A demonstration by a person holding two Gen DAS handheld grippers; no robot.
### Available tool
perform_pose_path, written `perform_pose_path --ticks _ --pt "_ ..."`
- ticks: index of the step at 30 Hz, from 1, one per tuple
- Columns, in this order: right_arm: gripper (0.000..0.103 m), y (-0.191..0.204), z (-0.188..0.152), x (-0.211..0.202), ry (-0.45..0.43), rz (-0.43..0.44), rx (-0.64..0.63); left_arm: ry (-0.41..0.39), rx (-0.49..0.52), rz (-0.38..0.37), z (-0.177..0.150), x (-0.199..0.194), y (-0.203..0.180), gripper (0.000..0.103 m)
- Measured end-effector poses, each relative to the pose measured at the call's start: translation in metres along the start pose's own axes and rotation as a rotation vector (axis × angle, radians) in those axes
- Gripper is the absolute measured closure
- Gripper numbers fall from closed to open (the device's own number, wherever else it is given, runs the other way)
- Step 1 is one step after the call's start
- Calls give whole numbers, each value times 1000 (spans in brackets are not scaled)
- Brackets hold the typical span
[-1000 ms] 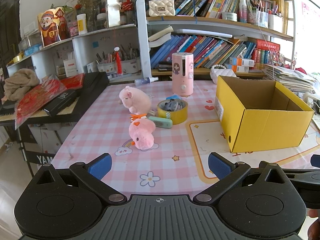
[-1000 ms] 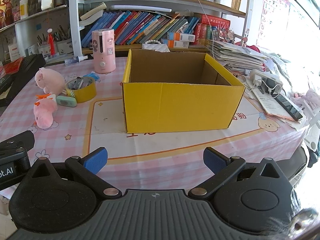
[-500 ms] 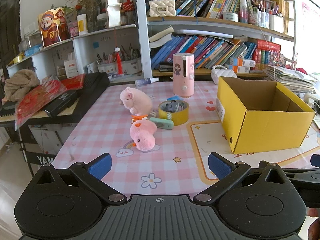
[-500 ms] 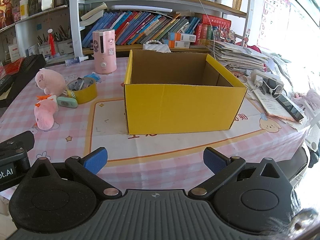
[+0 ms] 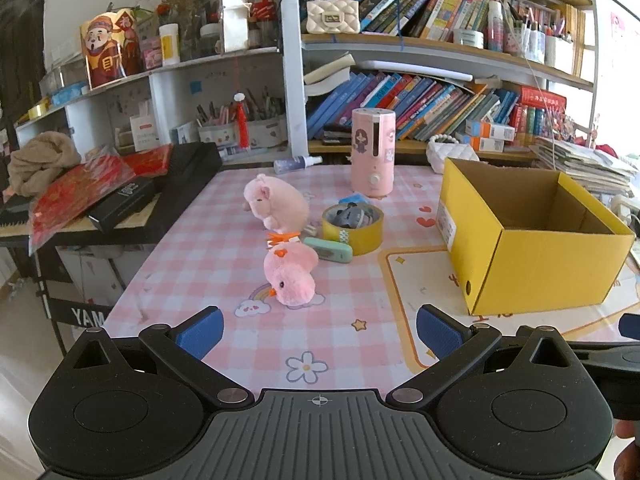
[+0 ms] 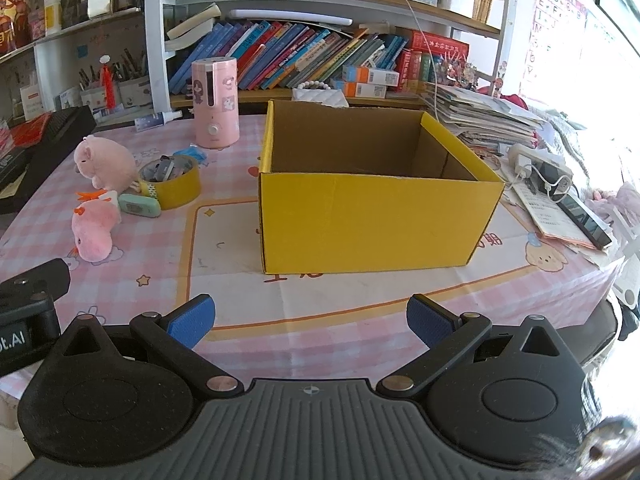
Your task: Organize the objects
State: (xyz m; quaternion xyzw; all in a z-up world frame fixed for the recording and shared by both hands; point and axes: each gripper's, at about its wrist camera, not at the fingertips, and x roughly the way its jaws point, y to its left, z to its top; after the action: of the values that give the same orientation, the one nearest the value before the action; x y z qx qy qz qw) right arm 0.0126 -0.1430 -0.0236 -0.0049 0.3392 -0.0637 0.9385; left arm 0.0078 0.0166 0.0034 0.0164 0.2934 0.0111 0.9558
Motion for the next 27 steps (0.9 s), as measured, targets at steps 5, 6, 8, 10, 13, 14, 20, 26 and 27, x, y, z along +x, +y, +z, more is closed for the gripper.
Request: perform_pose_path --ticks 5,6,8,10,13,14,20,26,27 --pt "0 3 3 1 -2 15 -15 12 -52 -28 2 5 7 0" --pt "0 3 4 2 1 22 -19 17 -60 -35 2 6 9 0" --pt "0 6 4 2 0 49 -33 22 -69 -53 2 8 10 0" --pt "0 10 4 2 -7 71 -55 21 -76 -57 2 10 11 0" --pt "0 15 8 3 -25 109 -70 10 -92 -37 3 12 15 0" --pt "0 17 9 4 -31 124 -70 6 -98 -28 3 14 17 0" --pt "0 35 20 19 -26 197 -87 -7 -119 24 8 23 34 0" --pt "0 61 41 40 -36 262 -128 -14 -164 100 20 40 59 0" --pt "1 65 45 44 -35 271 -136 -13 -171 109 21 43 63 0"
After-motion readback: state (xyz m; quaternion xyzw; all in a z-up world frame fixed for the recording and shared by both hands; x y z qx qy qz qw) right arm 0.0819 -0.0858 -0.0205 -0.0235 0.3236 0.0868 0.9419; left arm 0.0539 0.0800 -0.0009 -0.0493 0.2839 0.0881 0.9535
